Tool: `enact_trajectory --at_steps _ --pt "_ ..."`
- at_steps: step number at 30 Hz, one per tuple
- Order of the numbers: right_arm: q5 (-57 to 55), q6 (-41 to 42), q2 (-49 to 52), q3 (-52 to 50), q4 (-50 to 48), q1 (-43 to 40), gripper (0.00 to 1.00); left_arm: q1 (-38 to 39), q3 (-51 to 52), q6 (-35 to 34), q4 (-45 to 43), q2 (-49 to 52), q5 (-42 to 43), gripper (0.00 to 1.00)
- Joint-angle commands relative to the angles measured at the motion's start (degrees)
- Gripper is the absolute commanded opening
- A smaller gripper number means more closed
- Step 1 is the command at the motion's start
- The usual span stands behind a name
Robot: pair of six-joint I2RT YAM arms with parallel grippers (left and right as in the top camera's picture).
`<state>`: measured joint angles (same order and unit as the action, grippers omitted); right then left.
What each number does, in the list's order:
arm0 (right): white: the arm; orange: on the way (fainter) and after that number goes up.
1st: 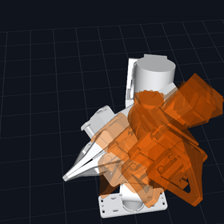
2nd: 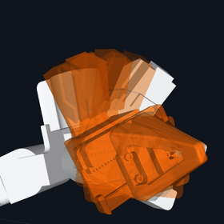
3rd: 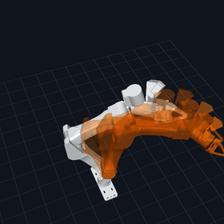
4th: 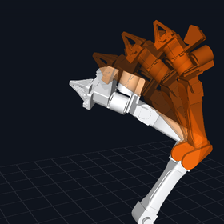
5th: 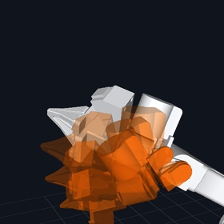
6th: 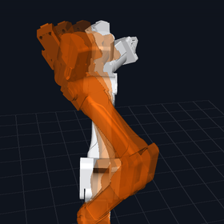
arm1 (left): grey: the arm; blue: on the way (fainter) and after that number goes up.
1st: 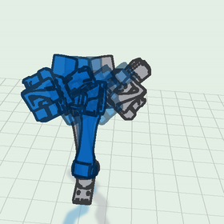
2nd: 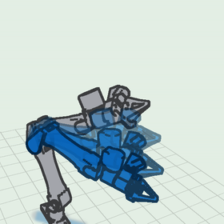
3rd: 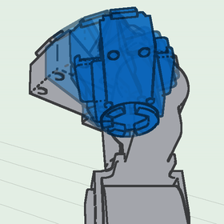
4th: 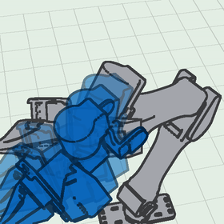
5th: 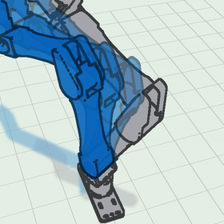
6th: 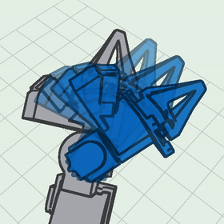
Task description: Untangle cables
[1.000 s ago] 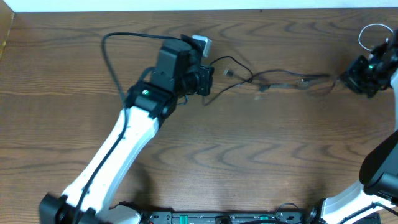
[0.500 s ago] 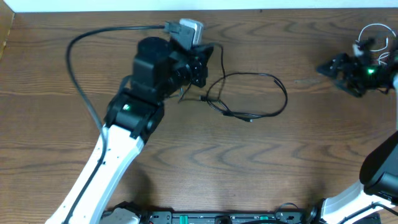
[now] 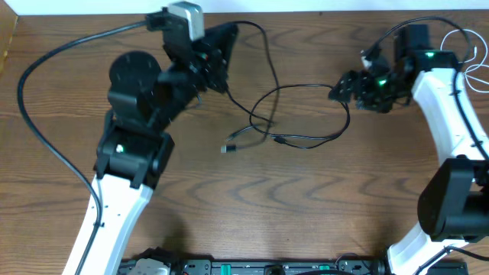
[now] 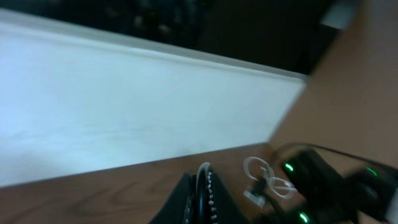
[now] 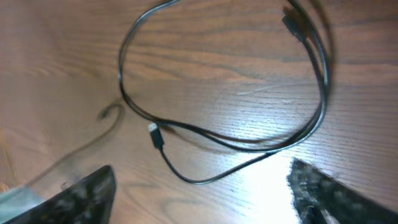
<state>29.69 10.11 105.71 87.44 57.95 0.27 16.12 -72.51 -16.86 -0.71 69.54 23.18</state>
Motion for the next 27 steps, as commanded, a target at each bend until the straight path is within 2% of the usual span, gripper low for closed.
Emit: enact_trajectory --at_steps 1,4,7,12,15,19,21,26,27 --pt "-4.33 6.43 0.42 -2.99 -2.38 3.69 0.78 -6.93 -0.98 -5.86 -1.99 0.33 0.17 0.07" --pt "-5.7 8.15 0.44 -4.72 -3.8 5.99 0.73 -12.26 -0.98 -9.73 -2.4 -0.31 0.39 0.08" --pt "-8.66 11.76 0.44 -6.34 -4.24 7.85 0.71 -16.33 -0.96 -10.08 -1.99 -0.44 4.76 0.07" --pt "-11.52 18.91 0.44 -9.99 -4.61 10.38 0.59 -17.31 -0.9 -10.23 5.31 -0.31 7.93 0.07" --pt "-15.23 26.67 0.44 -12.5 -5.31 12.07 0.57 -17.18 -0.85 -10.21 10.51 -0.28 7.93 0.07" --pt "-20.35 44.89 0.44 -16.55 -8.28 14.27 0.56 -16.04 -0.85 -9.16 15.76 -0.13 7.85 0.08" --pt "-20.79 50.71 0.44 -18.1 -9.92 14.86 0.53 -15.45 -0.85 -8.28 17.64 0.24 7.65 0.08" --pt "-20.76 54.99 0.44 -21.92 -16.98 15.61 0.5 -15.39 -0.81 -8.31 21.27 2.08 7.69 0.07" --pt "-20.76 56.3 0.44 -22.88 -18.4 15.58 0.46 -15.37 -0.81 -8.31 21.97 2.75 7.76 0.07"
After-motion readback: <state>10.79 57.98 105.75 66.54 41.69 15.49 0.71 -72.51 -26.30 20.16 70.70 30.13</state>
